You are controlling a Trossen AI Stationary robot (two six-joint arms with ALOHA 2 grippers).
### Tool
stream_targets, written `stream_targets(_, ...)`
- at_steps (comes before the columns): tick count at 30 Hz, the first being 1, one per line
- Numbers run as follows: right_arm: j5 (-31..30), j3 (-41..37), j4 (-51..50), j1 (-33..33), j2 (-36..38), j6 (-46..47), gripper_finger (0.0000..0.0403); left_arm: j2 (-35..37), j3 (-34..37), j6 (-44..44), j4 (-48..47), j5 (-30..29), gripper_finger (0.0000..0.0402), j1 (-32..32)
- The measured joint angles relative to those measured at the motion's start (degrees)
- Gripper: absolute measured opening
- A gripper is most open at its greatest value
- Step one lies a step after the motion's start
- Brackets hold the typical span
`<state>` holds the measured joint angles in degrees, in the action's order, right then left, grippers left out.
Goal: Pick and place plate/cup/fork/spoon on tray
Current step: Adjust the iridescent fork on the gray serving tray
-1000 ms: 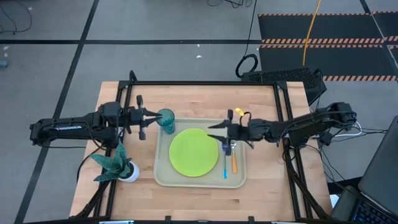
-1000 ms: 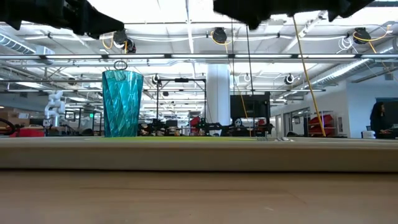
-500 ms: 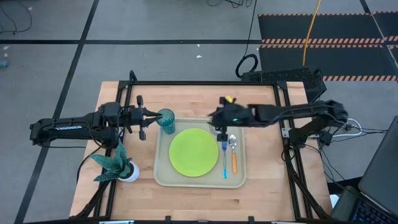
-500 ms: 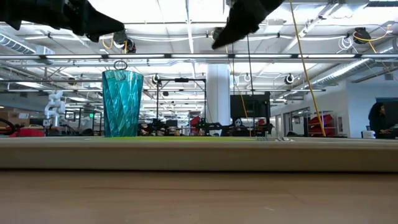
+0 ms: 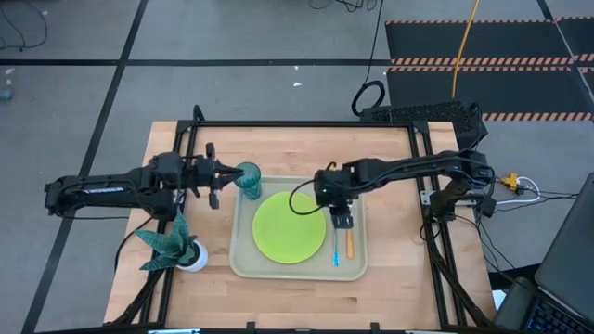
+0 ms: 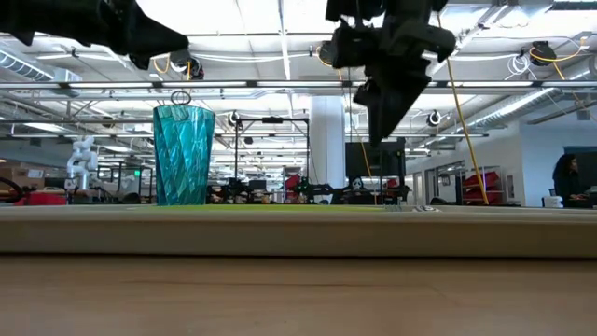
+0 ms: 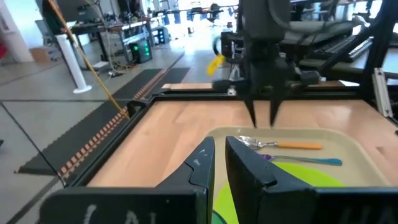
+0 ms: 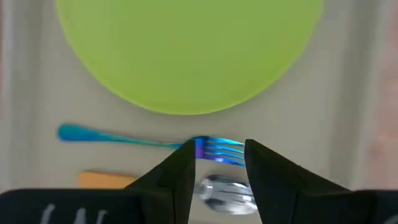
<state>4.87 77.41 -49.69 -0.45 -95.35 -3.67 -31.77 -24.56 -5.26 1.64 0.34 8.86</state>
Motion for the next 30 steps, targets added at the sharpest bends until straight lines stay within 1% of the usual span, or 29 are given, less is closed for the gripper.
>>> stream_targets(5, 3.4, 0.0, 1.3, -0.2, -3.5, -0.4, 0.0132, -2.3, 0.0, 1.6, 1.2, -2.4, 0.0042, 0.0)
stream_targets(9, 9.2, 0.0, 3.1, -0.7, -6.2, 1.2, 0.0132, -4.5, 0.0, 2.9, 2.0, -2.4, 0.0042, 0.0)
stream_targets(11, 10.2, 0.0, 2.9, -0.7, -6.9, 1.5, 0.0132, -5.4, 0.0, 3.1, 2.0, -2.4, 0.0042, 0.0)
stream_targets(13, 9.7, 0.0, 1.8, -0.9, -7.0, 1.5, 0.0132, -6.2, 0.0, 3.1, 2.0, -2.4, 0.0042, 0.0)
stream_targets(17, 5.7, 0.0, 1.3, -2.0, -7.0, 5.1, 0.0132, -6.6, 0.0, 3.0, 2.0, -2.4, 0.0042, 0.0)
stream_targets(21, 5.8, -1.4, 3.1, -3.4, -6.9, 8.2, 0.0132, -6.6, 0.0, 3.1, 2.0, -2.4, 0.0042, 0.0)
stream_targets(26, 5.9, -5.1, 5.1, -4.0, -7.0, 9.0, 0.0132, -6.6, 0.0, 3.0, 1.2, -2.4, 0.0042, 0.0)
stream_targets(30, 5.9, -6.3, 5.4, -4.0, -7.0, 9.0, 0.0132, -6.6, 0.0, 2.9, 1.4, -2.4, 0.0042, 0.0)
